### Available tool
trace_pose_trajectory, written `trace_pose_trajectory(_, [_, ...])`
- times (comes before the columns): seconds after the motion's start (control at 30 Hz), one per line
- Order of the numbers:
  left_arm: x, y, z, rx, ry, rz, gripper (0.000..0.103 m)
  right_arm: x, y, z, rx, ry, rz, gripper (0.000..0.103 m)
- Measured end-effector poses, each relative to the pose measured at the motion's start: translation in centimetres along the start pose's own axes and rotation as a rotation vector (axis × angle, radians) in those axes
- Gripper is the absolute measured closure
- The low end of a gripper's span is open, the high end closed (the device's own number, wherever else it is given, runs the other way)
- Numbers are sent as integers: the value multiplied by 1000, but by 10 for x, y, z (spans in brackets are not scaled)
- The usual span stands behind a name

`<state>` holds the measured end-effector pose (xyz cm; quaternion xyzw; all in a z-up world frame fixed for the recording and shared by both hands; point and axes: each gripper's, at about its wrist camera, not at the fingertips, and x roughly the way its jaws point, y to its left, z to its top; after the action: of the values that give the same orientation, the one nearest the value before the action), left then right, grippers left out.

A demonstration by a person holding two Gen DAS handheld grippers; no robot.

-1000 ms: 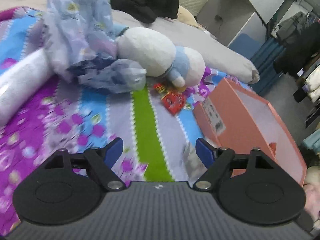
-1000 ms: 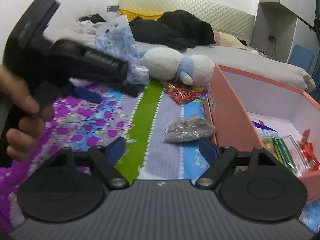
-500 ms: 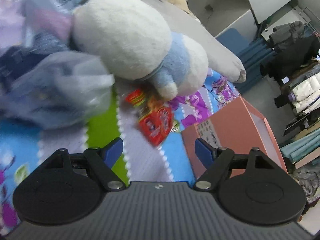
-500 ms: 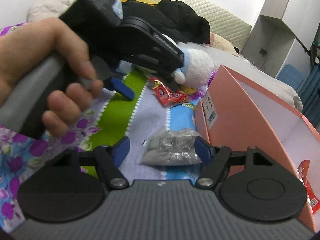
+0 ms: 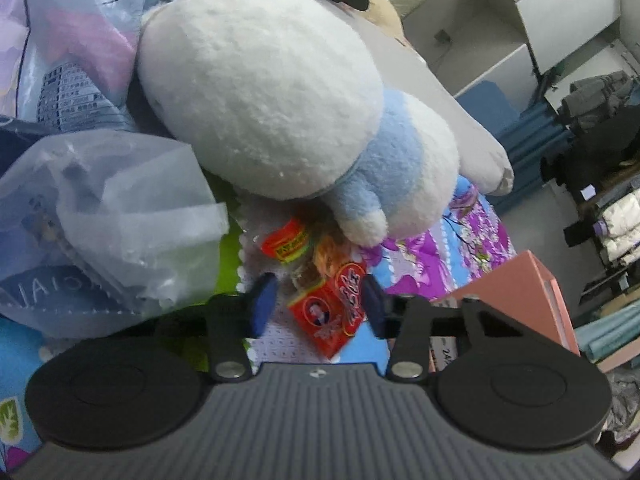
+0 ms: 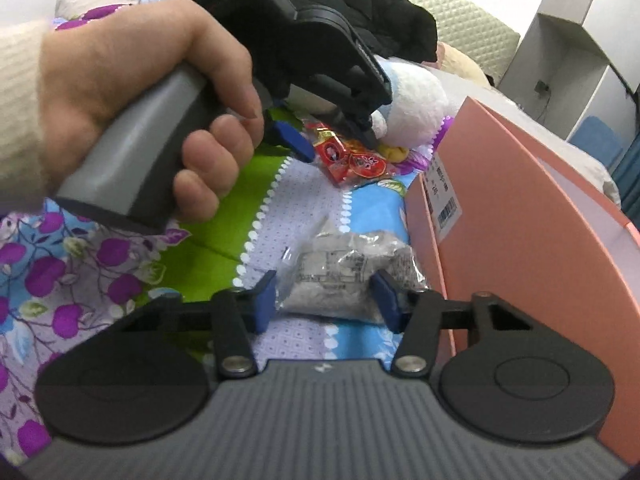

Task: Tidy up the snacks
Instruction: 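Grasp the red face-printed packet with left gripper while right grasps the clear silver packet, then lift the red packet with the left gripper while right lifts the silver packet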

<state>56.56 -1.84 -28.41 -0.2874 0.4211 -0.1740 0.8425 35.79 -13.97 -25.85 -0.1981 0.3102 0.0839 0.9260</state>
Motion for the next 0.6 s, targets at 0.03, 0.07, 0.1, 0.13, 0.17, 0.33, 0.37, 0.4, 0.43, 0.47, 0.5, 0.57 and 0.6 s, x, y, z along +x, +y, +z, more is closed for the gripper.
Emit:
trace_pose_trajectory(0.03, [2, 0, 0, -5, 2, 2, 69, -2, 0, 0, 0, -2, 1, 58])
trace_pose_trajectory(0.07, [4, -1, 0, -9, 6, 0, 71, -3, 0, 1, -1, -4, 2, 60])
trace_pose_trajectory(0.1, [4, -1, -2, -7, 2, -1, 72, -4, 1, 1, -6, -6, 4, 61])
trace_pose_trajectory(0.13, [4, -2, -3, -1, -2, 0, 74, -3, 0, 1, -9, -7, 6, 61])
trace_pose_trajectory(0.17, [3, -2, -5, 4, -1, 3, 76, -5, 0, 2, -6, -9, 9, 62])
trace_pose_trajectory(0.33, [-9, -5, -13, 0, -7, 1, 84, -16, -4, 2, -7, -17, 32, 69])
trace_pose_trajectory(0.37, [-11, -5, -13, -2, -7, -1, 85, -18, -5, 1, -6, -17, 39, 70])
trace_pose_trajectory(0.4, [-16, -4, -15, -6, -7, 0, 86, -20, -6, 1, -6, -13, 44, 70])
trace_pose_trajectory(0.43, [-21, -5, -17, -9, -8, 2, 90, -23, -7, 0, -5, -10, 49, 71])
trace_pose_trajectory(0.47, [-25, -6, -19, -9, -10, 5, 92, -25, -7, -1, -2, -8, 53, 72])
trace_pose_trajectory(0.5, [-32, -5, -22, -12, -10, 2, 93, -28, -7, -2, 1, -9, 57, 72])
trace_pose_trajectory(0.57, [-46, -5, -29, -21, -11, 3, 94, -36, -7, -4, -1, -13, 65, 74])
trace_pose_trajectory(0.6, [-55, -6, -35, -14, -10, 6, 95, -40, -7, -6, -2, -12, 71, 74])
